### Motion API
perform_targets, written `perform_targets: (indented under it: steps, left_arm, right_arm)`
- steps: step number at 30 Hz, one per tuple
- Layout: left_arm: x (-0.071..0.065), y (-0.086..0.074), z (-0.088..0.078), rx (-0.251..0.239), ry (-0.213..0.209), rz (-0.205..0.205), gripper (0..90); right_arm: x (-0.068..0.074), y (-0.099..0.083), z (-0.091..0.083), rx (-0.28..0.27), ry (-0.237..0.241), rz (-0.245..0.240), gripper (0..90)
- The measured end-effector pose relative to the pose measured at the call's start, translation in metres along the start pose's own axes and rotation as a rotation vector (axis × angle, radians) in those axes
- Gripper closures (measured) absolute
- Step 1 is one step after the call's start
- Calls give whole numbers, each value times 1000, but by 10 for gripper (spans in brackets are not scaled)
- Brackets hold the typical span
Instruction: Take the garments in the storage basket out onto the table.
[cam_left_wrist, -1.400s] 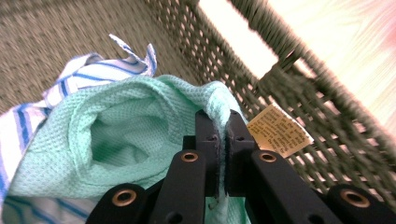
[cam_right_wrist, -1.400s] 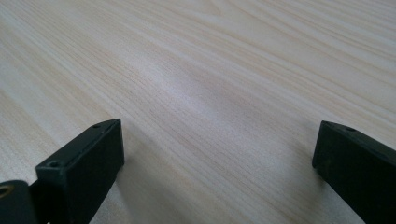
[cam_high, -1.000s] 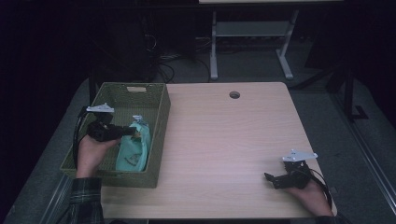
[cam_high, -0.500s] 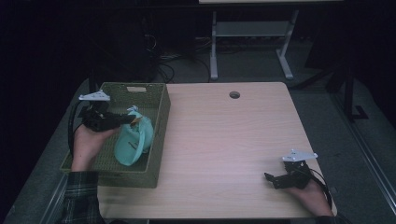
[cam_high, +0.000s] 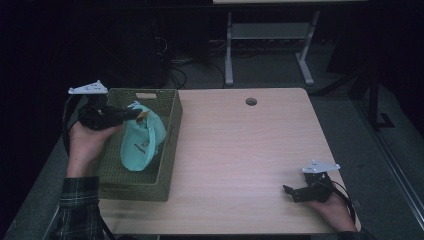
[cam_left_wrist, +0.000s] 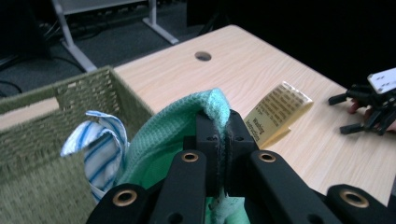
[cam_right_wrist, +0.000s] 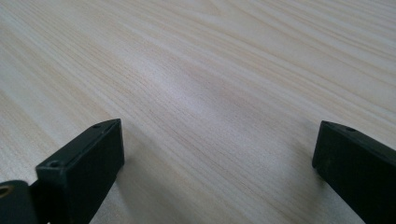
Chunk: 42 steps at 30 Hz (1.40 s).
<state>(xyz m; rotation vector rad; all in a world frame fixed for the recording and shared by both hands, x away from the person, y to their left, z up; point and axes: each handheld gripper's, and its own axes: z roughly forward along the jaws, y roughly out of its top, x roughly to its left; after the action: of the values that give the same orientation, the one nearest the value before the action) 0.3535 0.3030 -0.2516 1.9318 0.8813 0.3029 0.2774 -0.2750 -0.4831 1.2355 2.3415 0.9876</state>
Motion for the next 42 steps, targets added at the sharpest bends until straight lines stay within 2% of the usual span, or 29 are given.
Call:
perform_targets:
  steps: [14, 24, 32, 42]
  left_arm:
    - [-21, 34, -3, -51, -56, 55, 871]
    - [-38, 52, 5, -77, -116, 90, 870]
    - [-51, 63, 22, -87, -174, 109, 870]
    - [-71, 70, 54, -63, -235, 143, 870]
  right_arm:
    - [0, 0, 0, -1, 0, -4, 17]
    - [0, 0, 0, -1, 1, -4, 17]
    - [0, 0, 0, -1, 0, -5, 17]
    - [0, 0, 0, -2, 0, -6, 17]
